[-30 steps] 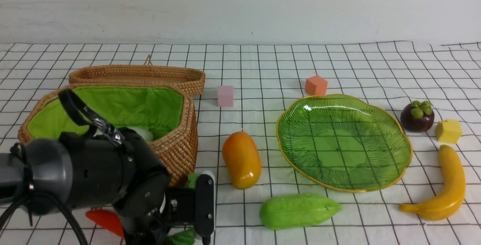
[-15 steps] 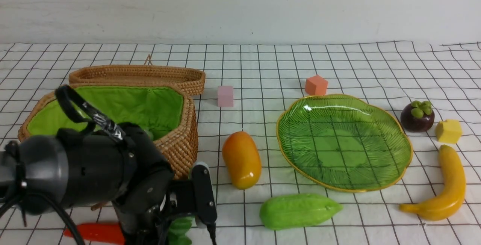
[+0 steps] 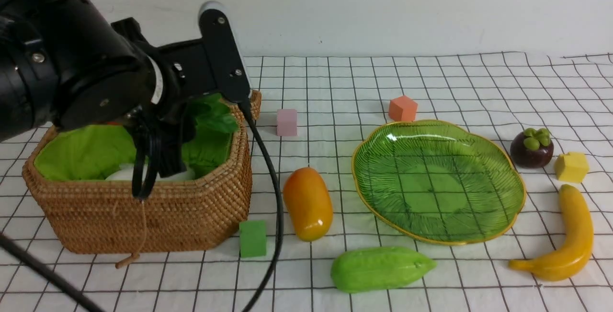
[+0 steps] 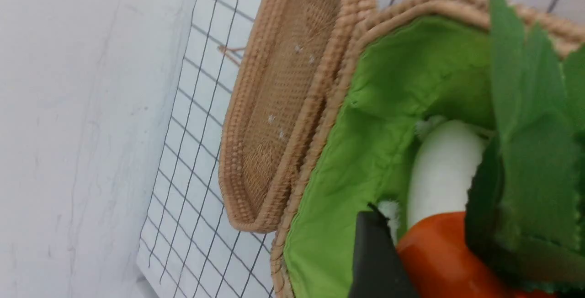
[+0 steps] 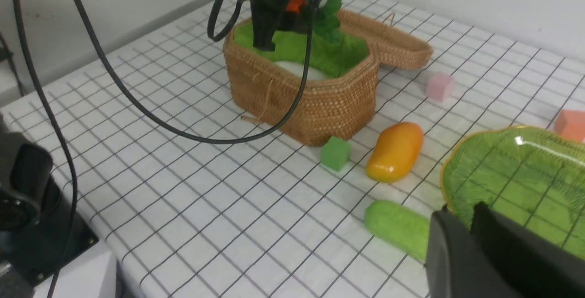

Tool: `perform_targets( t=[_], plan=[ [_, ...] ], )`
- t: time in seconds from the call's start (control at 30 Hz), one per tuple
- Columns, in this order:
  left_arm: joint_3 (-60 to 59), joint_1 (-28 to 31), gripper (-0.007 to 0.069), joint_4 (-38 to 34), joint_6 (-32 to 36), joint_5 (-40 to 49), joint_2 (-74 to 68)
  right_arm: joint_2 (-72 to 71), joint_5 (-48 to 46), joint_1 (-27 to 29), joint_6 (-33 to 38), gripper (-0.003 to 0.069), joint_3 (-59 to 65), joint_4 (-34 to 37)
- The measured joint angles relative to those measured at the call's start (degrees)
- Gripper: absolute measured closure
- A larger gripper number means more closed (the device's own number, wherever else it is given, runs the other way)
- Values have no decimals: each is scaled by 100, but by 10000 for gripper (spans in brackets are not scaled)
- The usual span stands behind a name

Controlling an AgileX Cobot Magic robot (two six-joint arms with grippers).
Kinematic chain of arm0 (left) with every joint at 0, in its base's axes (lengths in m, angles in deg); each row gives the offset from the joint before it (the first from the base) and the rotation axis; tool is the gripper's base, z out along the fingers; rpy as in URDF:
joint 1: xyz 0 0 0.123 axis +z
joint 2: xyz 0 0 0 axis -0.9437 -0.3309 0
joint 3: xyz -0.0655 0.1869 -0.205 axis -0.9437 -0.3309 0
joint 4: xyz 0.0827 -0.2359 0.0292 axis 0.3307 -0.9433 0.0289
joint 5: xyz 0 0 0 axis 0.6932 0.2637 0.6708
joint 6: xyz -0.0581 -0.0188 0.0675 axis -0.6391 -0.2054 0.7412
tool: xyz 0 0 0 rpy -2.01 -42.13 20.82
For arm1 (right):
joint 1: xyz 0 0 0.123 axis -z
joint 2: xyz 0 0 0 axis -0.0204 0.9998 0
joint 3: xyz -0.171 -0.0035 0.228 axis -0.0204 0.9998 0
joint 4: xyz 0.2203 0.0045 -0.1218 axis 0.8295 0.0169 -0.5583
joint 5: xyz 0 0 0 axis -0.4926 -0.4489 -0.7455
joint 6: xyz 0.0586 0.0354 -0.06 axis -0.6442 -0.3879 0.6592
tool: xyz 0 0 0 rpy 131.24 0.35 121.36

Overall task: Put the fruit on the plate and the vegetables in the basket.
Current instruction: Use the left arm to grab a carrot and put it into the left basket

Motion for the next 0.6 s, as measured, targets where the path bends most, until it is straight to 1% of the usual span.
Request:
perform_targets(
  t=[0.1,0.27,0.33,0.37,0.4,0.43,0.47,0.5,0.57,0.6],
  plan=[
    [0,358,231,13,0,-165,-282,0,238,0,-18,569,0,-32],
    [0,468,231,13,-14,-119,-478,0,291,0,-26,564,0,-32],
    [0,468,182,13,-72,-104,-486,0,271,0,-26,561,0,-32],
    [0,468,144,13,-161,-104,-486,0,271,0,-26,560,0,-32],
    [0,468,127,13,-179,-104,-486,0,271,0,-26,560,0,-32],
    [0,468,92,13,-260,-104,-486,0,271,0,-26,560,0,-27],
    [0,468,32,13,-436,-104,-486,0,271,0,-26,560,0,-27],
    [0,468,-7,13,-629,-104,-480,0,271,0,-26,560,0,-27],
    [0,468,-35,-7,-986,-41,-440,0,266,0,-26,560,0,-27],
    [0,468,-37,-37,-1219,22,-419,0,253,0,-26,560,0,-27]
  ],
)
